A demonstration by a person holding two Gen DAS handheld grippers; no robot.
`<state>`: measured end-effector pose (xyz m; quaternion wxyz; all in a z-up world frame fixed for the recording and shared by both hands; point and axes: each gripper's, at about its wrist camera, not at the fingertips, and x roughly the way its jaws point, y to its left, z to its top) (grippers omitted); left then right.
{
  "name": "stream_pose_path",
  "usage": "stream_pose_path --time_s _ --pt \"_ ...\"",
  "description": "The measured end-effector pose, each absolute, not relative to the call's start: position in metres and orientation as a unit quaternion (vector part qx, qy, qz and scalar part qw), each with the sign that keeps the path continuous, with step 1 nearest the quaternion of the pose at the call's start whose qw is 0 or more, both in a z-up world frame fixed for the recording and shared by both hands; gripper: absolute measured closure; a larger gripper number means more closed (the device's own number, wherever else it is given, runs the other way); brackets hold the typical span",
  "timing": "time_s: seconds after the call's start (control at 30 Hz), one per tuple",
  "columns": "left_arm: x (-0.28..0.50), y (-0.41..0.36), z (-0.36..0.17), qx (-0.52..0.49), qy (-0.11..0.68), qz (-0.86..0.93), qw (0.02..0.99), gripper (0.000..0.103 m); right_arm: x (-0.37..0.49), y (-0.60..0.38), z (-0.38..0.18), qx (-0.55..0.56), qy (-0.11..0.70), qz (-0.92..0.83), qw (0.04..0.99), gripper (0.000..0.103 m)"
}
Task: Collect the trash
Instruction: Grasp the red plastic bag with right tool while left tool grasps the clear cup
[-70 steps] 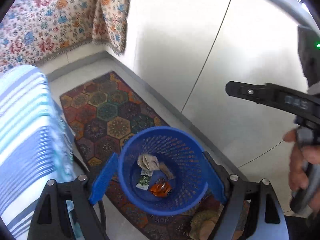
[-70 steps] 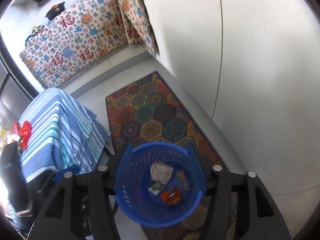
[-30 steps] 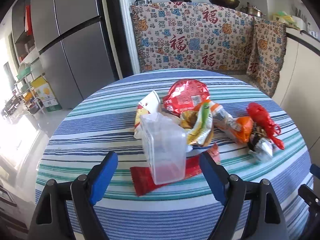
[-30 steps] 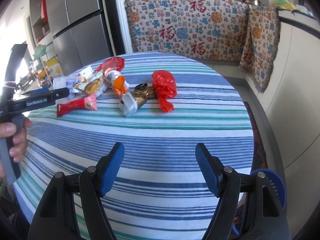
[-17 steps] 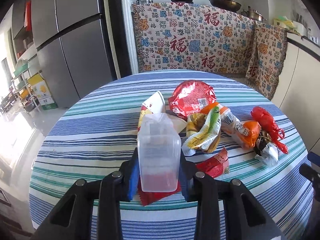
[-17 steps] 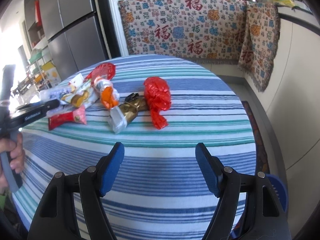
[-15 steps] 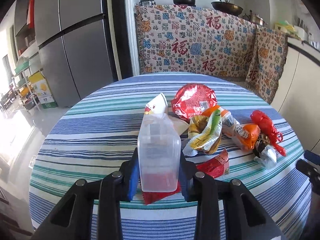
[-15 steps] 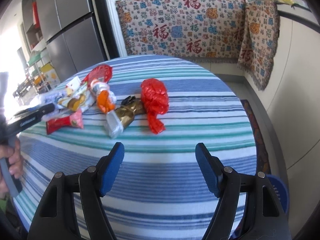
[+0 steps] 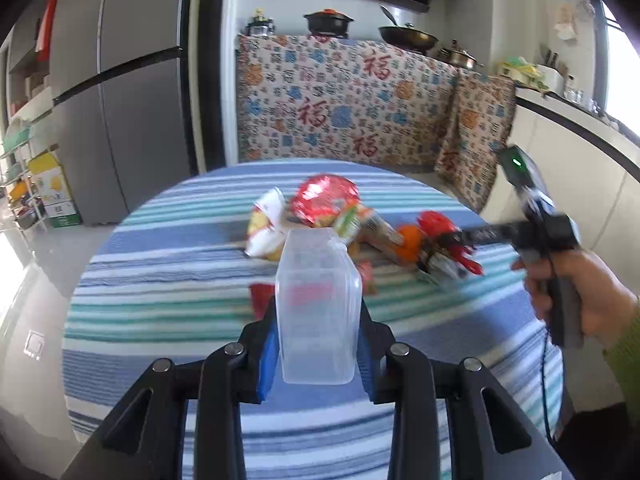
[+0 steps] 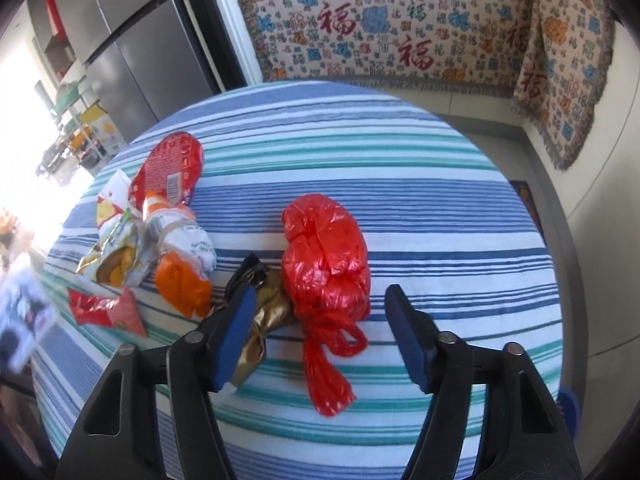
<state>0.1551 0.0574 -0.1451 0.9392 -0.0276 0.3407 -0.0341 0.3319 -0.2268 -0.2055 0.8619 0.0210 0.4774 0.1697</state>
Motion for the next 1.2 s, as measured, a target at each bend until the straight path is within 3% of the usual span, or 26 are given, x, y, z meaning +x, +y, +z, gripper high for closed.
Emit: stream_pose_path --time_s 0.03,0.07,0.47,0.53,0.6,0.63,0.7,0.77,0.8,1.2 --pt "0.153 0.053 -0.149 -0.027 0.344 -0.040 0.938 0.069 0.334 -0.228 -0.207 0.027 0.484 0.171 0.858 0.060" --pt "0.150 0.047 -0.155 -0.026 0.347 -0.046 0.936 0.069 0.333 -0.232 -0.207 0.034 0.484 0.168 0.858 0.063" --pt "0.129 0.032 -0.191 -0.012 0.349 -0.048 0.936 0.070 0.207 -0.242 -0.183 -0.013 0.457 0.139 0.878 0.063" --pt "0.128 0.032 -0.197 -0.008 0.370 -0.051 0.927 0.059 0.195 -0.241 -0.192 -0.015 0.465 0.138 0.874 0.063" --pt "0.125 0.033 -0.202 -0.008 0.386 -0.053 0.921 0.045 0.189 -0.239 -0.200 -0.015 0.467 0.142 0.873 0.062" --pt "0.122 0.033 -0.203 -0.008 0.389 -0.053 0.920 0.043 0.187 -0.237 -0.199 -0.021 0.462 0.142 0.875 0.058" --pt "0.121 0.033 -0.205 -0.006 0.400 -0.056 0.915 0.042 0.187 -0.238 -0.198 -0.020 0.460 0.148 0.875 0.055" --pt "0.121 0.034 -0.205 -0.010 0.409 -0.057 0.911 0.042 0.187 -0.241 -0.197 -0.009 0.460 0.153 0.874 0.041" --pt "0.123 0.034 -0.204 -0.010 0.411 -0.058 0.910 0.042 0.185 -0.242 -0.197 -0.006 0.461 0.155 0.874 0.039" --pt "0.148 0.032 -0.195 -0.004 0.446 -0.069 0.892 0.042 0.190 -0.227 -0.191 -0.040 0.454 0.172 0.873 0.031"
